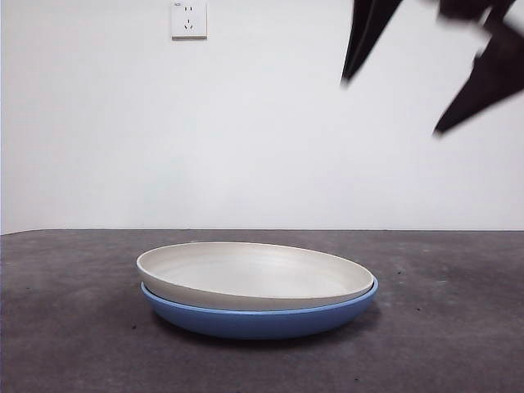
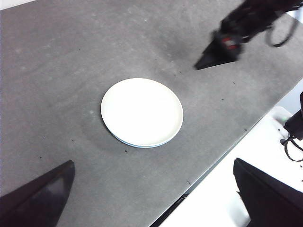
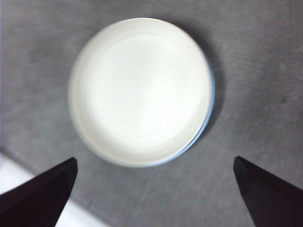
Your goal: Pick up the white plate, put it on the blue plate, put it on desk
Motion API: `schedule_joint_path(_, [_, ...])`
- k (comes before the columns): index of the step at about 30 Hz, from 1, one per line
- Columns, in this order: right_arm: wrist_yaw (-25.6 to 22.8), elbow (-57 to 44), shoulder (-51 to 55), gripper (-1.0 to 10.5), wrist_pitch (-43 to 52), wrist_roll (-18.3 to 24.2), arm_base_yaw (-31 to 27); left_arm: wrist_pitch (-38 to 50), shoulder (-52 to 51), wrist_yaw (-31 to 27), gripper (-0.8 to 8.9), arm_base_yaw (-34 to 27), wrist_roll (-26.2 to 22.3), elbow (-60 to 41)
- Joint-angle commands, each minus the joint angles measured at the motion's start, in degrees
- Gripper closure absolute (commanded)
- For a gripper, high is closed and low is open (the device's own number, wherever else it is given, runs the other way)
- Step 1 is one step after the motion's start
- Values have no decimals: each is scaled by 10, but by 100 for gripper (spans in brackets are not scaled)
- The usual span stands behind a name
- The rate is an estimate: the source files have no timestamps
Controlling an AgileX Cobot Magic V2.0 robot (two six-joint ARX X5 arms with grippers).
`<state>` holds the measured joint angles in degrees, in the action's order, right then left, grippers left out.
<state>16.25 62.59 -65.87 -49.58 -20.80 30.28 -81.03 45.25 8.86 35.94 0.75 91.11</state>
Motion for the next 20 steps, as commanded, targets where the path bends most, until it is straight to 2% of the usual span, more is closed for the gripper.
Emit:
schedule_joint_path(1, [-4,11,61,353,-33,13,21,-21,3,-3,215,5,1,9])
schedule_joint_path(8, [-17,11,209,353,-116,13,47,-21,3,-3,215,5,7,9])
schedule_joint_path(12, [-17,11,275,355,-157,13,47,-21,3,-3,215,5,38,9])
schedule_joint_path(16, [-18,11,323,355,-184,14,47,-21,3,-3,215,5,59,9])
schedule_joint_path(20, [-18,11,351,355,-189,14,47,-21,3,-3,215,5,59,9])
